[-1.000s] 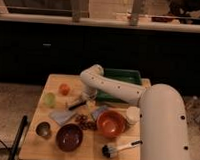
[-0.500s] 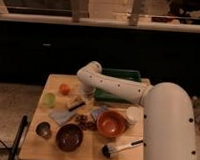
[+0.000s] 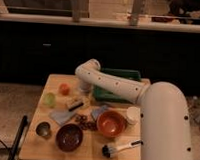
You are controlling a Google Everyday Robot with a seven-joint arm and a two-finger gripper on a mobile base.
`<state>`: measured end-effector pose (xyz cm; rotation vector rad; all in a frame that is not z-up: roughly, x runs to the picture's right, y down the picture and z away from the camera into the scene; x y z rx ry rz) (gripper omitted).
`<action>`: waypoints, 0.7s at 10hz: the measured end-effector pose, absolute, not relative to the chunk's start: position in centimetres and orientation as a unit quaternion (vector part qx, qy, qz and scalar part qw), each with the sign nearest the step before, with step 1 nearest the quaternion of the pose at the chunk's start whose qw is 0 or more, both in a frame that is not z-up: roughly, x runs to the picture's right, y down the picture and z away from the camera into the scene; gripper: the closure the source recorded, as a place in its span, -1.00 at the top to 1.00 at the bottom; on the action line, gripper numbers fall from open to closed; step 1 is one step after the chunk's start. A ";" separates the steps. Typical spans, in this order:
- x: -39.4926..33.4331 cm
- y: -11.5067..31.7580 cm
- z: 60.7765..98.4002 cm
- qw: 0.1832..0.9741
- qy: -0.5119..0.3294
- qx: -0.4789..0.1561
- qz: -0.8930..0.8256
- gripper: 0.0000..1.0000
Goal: Place eraser in purple bowl
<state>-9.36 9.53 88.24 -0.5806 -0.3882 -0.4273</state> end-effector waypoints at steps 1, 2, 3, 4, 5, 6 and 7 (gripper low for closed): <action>-9.9 9.5 88.4 0.914 -0.201 -0.282 -0.210 0.60; -10.6 9.6 88.6 0.912 -0.212 -0.281 -0.212 0.60; -11.1 9.8 88.9 0.910 -0.222 -0.280 -0.212 0.60; -11.6 10.1 89.4 0.908 -0.230 -0.280 -0.212 0.60; -11.9 10.4 89.8 0.906 -0.235 -0.281 -0.210 0.60; -12.1 10.8 90.4 0.905 -0.240 -0.284 -0.207 0.60; -12.1 11.3 91.1 0.904 -0.242 -0.288 -0.202 0.60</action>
